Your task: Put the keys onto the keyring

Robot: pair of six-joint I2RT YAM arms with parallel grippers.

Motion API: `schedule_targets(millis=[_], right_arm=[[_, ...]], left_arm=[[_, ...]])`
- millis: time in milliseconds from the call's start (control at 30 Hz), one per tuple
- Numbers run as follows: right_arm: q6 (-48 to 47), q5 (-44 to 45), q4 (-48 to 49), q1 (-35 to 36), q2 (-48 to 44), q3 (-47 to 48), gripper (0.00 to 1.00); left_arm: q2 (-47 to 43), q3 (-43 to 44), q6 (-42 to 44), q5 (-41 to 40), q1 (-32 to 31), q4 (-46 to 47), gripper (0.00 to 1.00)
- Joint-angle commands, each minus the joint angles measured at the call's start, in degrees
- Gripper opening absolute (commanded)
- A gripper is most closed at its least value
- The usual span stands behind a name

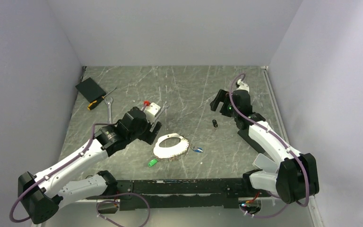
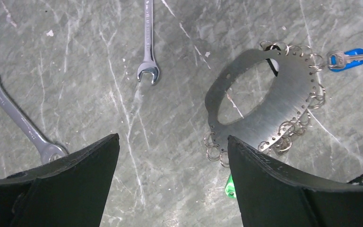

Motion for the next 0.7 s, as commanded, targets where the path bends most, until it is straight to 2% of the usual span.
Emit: schedule_targets(millis=[0,200,400,467,567,667], right_arm=[[-0.7,2.2,-2.4,0.6,-0.5,-1.6,0.97],[0.6,0.2,-2.3,1.3,-1.3,-2.0,0.97],[0.9,2.5,-5.6,2.1,0.2,0.1,0.97],[1.0,3.4,-6.2,2.1,0.4,0.8,0.97],[2.2,6.3,-6.7,2.1,0.5,0.8,0.97],[3.6,8.1,-7.8,2.2,1.6,1.0,0.93]], left_arm=[[-1.9,2.6,0.7,3.7,0.1,0.8,0.88],[-4.5,2.0,0.9,2.9,0.2,1.7,0.88],[-5.4,2.9,-1.7,-3.7,0.1,0.7,0.89],[-7.2,2.2,-3.9,-6.0,0.2,2.1,0.92],[-10.1,-0.5,-2.4,-7.9,0.1,4.8,0.93],[-10.3,-0.5,-2.5,-12.5,0.1,3.5,0.94]])
